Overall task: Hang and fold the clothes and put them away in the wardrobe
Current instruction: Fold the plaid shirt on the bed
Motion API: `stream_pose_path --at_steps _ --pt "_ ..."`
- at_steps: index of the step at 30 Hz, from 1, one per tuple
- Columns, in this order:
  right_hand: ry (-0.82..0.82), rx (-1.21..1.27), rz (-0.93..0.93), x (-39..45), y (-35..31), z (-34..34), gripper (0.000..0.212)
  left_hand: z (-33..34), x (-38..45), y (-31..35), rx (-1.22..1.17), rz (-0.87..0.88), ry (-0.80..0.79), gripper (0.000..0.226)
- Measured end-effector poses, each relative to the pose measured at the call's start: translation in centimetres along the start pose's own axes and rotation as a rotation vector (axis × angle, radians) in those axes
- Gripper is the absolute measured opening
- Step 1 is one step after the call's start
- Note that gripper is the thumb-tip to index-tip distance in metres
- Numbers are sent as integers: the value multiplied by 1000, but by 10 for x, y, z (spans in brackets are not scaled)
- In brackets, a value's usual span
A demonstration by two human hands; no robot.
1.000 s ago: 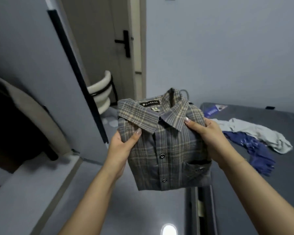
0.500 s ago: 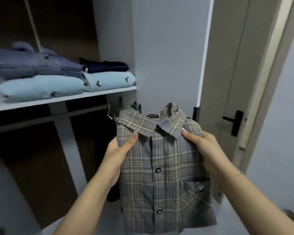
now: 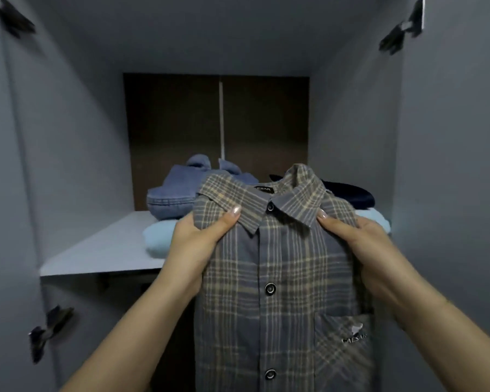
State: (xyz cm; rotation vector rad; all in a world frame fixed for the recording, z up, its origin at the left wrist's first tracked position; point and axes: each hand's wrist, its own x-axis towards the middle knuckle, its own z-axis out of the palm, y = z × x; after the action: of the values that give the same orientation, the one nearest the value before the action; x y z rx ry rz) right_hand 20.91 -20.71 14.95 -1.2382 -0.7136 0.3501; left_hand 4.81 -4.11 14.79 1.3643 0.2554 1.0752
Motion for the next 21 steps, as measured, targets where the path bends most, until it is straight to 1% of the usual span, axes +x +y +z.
stream_pose_path --at_steps 2,3,5,6,7,9,10,11,13,15,16,17,19,21 --pt "-67 -15 -2 39 -21 24 29 -12 39 28 32 50 -3 20" --pt "-109 -11 25 59 -35 36 34 -18 61 45 43 64 -13 25" --pt "-244 41 101 100 -71 58 39 -26 108 87 75 38 -61 39" --pt "-295 68 118 120 -89 69 37 -28 132 110 100 -2 -94 43" --pt "-332 77 107 141 -106 80 30 -29 156 131 125 -40 -132 40" --pt "-356 75 51 182 -135 103 11 -27 202 166 191 -99 -174 23" --pt "-356 79 31 202 -145 113 14 -27 225 176 231 -123 -176 20" --pt "-360 91 34 221 -149 122 21 -28 248 181 269 -150 -182 19" --pt "-381 54 52 251 -143 136 36 -34 284 174 320 -189 -186 16" --pt "-378 -59 94 278 -119 147 47 -44 312 146 356 -228 -145 15" --pt "-355 -117 112 290 -101 150 45 -52 322 127 372 -244 -115 15" --pt "-341 -146 168 300 -82 153 38 -61 330 103 379 -273 -89 15" --pt "-335 -234 264 308 -44 157 29 -79 329 57 375 -370 -81 21" --pt "-332 -296 242 312 -16 154 30 -95 319 25 352 -404 -125 24"
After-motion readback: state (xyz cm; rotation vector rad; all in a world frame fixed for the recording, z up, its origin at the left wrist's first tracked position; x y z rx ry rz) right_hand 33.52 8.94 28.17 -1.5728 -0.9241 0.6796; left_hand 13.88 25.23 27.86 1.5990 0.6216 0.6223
